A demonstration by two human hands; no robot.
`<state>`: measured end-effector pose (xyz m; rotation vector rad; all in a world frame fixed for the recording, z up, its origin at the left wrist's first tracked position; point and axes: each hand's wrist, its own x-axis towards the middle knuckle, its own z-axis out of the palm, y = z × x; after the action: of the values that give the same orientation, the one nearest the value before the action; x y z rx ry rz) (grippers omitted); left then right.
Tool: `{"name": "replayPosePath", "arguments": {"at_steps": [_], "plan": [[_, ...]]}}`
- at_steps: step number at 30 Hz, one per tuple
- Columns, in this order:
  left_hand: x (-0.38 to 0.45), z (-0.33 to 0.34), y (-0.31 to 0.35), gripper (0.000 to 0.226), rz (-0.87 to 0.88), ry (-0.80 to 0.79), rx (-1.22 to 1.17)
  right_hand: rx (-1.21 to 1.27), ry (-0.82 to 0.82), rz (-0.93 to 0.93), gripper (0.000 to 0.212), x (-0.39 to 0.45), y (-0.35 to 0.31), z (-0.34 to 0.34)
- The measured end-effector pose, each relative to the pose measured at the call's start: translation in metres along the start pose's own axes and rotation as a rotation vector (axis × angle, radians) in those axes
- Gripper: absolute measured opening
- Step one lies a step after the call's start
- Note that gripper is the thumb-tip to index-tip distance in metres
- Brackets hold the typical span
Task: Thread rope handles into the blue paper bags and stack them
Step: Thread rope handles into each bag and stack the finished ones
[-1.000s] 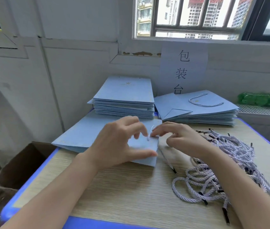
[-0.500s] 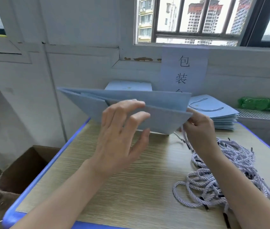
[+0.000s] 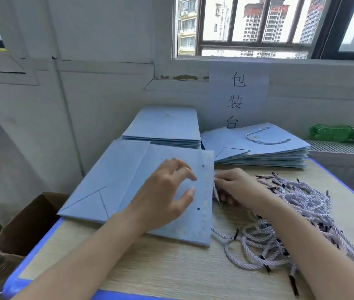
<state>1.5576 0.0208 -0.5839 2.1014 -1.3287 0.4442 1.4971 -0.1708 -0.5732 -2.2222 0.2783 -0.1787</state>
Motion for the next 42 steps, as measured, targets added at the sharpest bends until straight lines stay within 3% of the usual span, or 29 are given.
{"name": "replayPosePath", "arguments": {"at_steps": [3, 5, 7, 11, 17, 19, 22, 25, 27, 34, 42], "plan": [[-0.002, 0.006, -0.002, 0.041, -0.053, -0.281, 0.076, -0.387, 0.21, -0.043, 0.02, 0.002, 0.006, -0.007], [-0.003, 0.007, -0.003, 0.037, -0.08, -0.332, 0.107, -0.444, 0.375, -0.01, 0.022, 0.003, 0.012, -0.016], [-0.003, 0.008, -0.002, 0.037, -0.109, -0.333, 0.096, -0.556, 0.438, 0.097, 0.021, 0.005, 0.024, -0.027], [-0.002, 0.006, 0.003, 0.049, -0.143, -0.361, 0.097, -0.709, 0.331, 0.238, 0.017, 0.005, 0.031, -0.033], [-0.005, 0.009, 0.014, 0.09, -0.157, -0.422, 0.216, -0.518, 0.394, 0.03, 0.007, 0.002, 0.016, -0.023], [-0.005, 0.01, 0.015, 0.087, -0.16, -0.45, 0.218, -0.298, 0.346, -0.107, 0.006, -0.004, 0.004, -0.021], [-0.003, 0.004, 0.012, 0.071, -0.184, -0.503, 0.148, -0.085, 0.13, -0.261, 0.013, -0.013, -0.014, -0.013], [-0.003, -0.003, 0.007, 0.063, -0.188, -0.532, 0.069, -0.054, -0.046, -0.325, 0.018, -0.015, -0.019, -0.002], [-0.005, -0.006, 0.005, 0.069, -0.2, -0.554, 0.073, -0.106, -0.101, -0.344, 0.019, -0.014, -0.019, 0.006], [-0.005, -0.006, 0.006, 0.077, -0.236, -0.596, 0.083, -0.314, -0.135, -0.421, 0.011, -0.018, -0.022, 0.018], [-0.006, -0.005, 0.004, 0.073, -0.22, -0.585, 0.061, -0.162, -0.133, -0.414, 0.024, -0.022, -0.025, 0.017]]}}
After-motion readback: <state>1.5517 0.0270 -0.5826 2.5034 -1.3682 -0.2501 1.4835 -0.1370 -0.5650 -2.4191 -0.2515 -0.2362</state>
